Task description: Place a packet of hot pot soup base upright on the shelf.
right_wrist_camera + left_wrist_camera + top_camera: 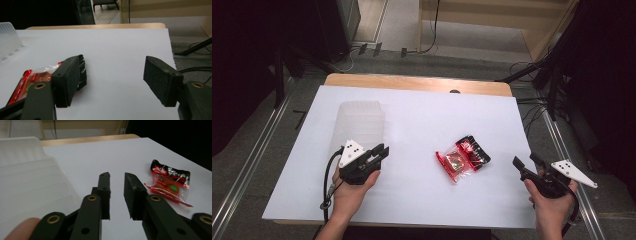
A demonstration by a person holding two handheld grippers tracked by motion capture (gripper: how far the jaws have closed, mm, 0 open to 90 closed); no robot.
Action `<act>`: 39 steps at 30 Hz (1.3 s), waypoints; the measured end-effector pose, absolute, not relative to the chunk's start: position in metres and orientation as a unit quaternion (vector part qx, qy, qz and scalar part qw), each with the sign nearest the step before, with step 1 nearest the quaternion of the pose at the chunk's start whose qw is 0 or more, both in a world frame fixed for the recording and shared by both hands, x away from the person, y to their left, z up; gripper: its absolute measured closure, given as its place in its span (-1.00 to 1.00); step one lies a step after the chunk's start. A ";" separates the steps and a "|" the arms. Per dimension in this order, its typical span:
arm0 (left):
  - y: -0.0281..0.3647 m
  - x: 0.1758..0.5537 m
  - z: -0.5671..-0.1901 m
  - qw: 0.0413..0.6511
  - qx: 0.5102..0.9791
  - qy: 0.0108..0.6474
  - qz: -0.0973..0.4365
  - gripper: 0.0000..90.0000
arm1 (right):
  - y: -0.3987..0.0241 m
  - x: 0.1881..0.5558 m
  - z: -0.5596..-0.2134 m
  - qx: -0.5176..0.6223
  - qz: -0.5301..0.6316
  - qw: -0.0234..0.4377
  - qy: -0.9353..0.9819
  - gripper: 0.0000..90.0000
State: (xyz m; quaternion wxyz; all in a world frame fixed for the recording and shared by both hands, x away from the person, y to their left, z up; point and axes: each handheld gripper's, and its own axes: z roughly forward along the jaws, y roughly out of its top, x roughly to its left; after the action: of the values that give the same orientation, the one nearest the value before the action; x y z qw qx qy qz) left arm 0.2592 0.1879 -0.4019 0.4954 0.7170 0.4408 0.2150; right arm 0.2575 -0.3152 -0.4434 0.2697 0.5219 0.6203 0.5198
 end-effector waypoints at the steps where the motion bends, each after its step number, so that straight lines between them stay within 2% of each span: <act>1: 0.188 0.259 -0.402 0.495 0.717 0.441 0.215 0.85 | -0.315 0.259 -0.443 0.523 0.522 0.265 0.620 -0.32; 4: 0.171 0.261 -0.404 0.493 0.731 0.426 0.201 1.00 | -0.312 0.263 -0.441 0.521 0.517 0.264 0.625 -0.30; 14: 0.130 0.267 -0.409 0.489 0.766 0.385 0.159 1.00 | -0.305 0.270 -0.441 0.519 0.516 0.248 0.635 -0.27; 18: 0.115 0.271 -0.414 0.483 0.776 0.377 0.153 1.00 | -0.299 0.273 -0.446 0.519 0.507 0.234 0.647 -0.19; 23: 0.101 0.275 -0.420 0.478 0.782 0.371 0.146 1.00 | -0.294 0.276 -0.447 0.520 0.504 0.231 0.650 -0.20; 28: 0.085 0.279 -0.428 0.475 0.787 0.368 0.137 1.00 | -0.285 0.280 -0.448 0.518 0.519 0.193 0.652 -0.11; 39: 0.064 0.288 -0.444 0.465 0.795 0.368 0.130 1.00 | -0.270 0.284 -0.452 0.516 0.510 0.201 0.658 -0.09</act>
State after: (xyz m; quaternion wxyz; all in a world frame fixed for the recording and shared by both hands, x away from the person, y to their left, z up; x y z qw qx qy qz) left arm 0.2882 0.0638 -0.4439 0.4648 0.7946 0.3683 0.1300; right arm 0.2836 -0.2703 -0.4518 0.2007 0.5158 0.6585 0.5100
